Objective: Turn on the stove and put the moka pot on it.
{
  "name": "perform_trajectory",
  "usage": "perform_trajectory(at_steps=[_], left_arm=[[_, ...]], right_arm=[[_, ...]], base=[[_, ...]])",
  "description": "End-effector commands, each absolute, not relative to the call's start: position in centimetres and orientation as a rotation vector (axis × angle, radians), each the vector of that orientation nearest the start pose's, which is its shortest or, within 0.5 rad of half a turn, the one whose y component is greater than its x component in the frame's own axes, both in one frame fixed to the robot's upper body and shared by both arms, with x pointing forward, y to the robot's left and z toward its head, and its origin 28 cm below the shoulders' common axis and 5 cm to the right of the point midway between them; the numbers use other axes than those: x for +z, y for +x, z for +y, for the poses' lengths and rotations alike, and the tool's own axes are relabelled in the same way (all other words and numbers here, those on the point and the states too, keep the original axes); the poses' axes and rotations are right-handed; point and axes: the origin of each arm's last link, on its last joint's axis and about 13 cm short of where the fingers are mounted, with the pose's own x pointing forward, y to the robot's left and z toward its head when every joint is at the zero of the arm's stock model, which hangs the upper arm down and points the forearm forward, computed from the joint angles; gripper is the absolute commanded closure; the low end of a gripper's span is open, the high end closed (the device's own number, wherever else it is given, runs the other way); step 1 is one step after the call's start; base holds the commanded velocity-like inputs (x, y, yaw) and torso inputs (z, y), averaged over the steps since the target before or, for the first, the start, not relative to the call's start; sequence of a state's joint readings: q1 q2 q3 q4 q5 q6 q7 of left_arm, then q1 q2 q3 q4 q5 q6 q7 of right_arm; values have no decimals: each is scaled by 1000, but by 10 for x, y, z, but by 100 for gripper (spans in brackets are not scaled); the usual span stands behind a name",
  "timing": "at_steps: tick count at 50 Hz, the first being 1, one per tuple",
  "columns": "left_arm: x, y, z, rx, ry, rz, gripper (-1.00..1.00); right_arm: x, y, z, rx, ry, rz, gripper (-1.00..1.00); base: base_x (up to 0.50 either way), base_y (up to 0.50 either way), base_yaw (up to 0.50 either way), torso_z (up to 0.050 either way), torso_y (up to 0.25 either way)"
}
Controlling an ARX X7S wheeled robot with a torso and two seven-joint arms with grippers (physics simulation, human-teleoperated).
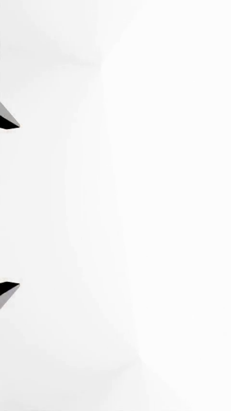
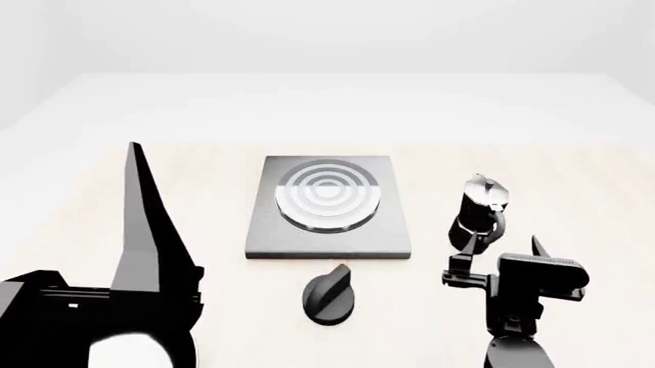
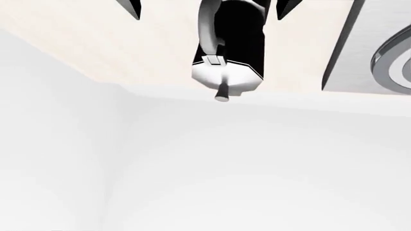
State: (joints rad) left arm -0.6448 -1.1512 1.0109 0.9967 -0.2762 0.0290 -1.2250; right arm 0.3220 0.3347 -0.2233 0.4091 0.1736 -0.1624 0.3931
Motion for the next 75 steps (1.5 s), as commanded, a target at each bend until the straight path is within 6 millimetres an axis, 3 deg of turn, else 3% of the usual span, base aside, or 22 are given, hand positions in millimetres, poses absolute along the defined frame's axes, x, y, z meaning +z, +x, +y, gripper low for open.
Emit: perform_trajectory(at_steps=[1, 4, 21, 36, 75], left_arm=[[207, 145, 220, -27, 136, -842, -100], [207, 145, 219, -28, 136, -843, -100], [205, 145, 220, -26, 130, -836, -100], [205, 146, 219, -30, 126, -831, -100], [203, 148, 218, -36, 117, -824, -100]], right_arm=[[7, 282, -167, -292, -203, -65, -100], [16, 283, -167, -287, -201, -61, -100], [0, 289, -172, -304, -217, -39, -100], [24, 302, -173, -309, -170, -59, -100], [36, 331, -177, -323, -187, -48, -100]], base=[[0, 0, 0, 0, 0], [0, 0, 0, 0, 0], [0, 0, 0, 0, 0], [0, 0, 0, 0, 0], [0, 0, 0, 0, 0]])
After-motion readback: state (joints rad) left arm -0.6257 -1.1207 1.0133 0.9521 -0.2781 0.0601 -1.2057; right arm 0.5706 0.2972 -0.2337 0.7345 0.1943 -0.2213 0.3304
